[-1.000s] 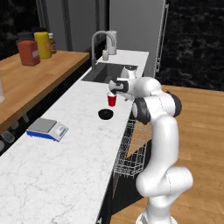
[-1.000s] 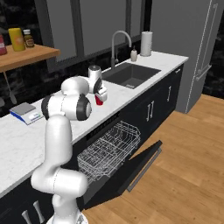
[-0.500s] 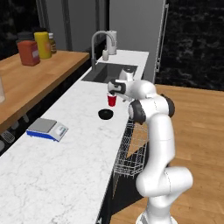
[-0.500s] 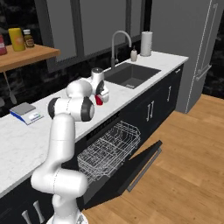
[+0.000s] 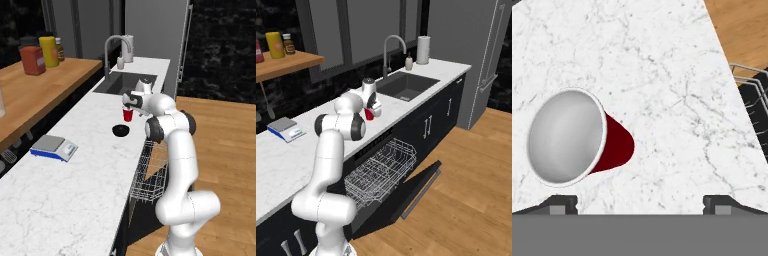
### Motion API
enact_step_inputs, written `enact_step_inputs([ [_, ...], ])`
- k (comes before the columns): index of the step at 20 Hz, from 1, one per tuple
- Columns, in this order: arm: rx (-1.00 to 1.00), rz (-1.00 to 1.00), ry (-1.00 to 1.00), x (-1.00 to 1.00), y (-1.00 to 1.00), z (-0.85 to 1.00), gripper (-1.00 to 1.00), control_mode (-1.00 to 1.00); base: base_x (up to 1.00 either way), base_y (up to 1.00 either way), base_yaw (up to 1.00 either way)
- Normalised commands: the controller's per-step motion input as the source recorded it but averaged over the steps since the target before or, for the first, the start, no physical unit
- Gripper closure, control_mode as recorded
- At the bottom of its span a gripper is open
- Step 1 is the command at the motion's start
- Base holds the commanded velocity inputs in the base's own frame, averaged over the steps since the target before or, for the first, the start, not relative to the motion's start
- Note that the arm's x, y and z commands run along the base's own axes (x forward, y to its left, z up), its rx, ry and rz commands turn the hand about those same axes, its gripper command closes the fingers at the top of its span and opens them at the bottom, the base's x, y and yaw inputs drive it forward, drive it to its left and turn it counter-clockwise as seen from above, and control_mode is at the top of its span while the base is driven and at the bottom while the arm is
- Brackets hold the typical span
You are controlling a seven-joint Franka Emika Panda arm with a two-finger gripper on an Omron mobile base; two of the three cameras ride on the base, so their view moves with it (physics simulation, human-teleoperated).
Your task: Pick up the cup and bowl from the counter, place them in the dishwasher, and close the dishwasher door.
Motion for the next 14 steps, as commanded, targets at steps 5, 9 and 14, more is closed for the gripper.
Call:
enact_step_inputs([
  [5,0.01,0.00,0.00,0.05,0.00,-0.12,-1.00,-1.00,0.00,0.00,0.00],
  [9,0.00,0.00,0.00,0.01,0.00,-0.19,-1.00,-1.00,0.00,0.00,0.00],
  [14,0.00,0.00,0.00,0.02,0.01,-0.19,-1.00,-1.00,0.00,0.00,0.00],
])
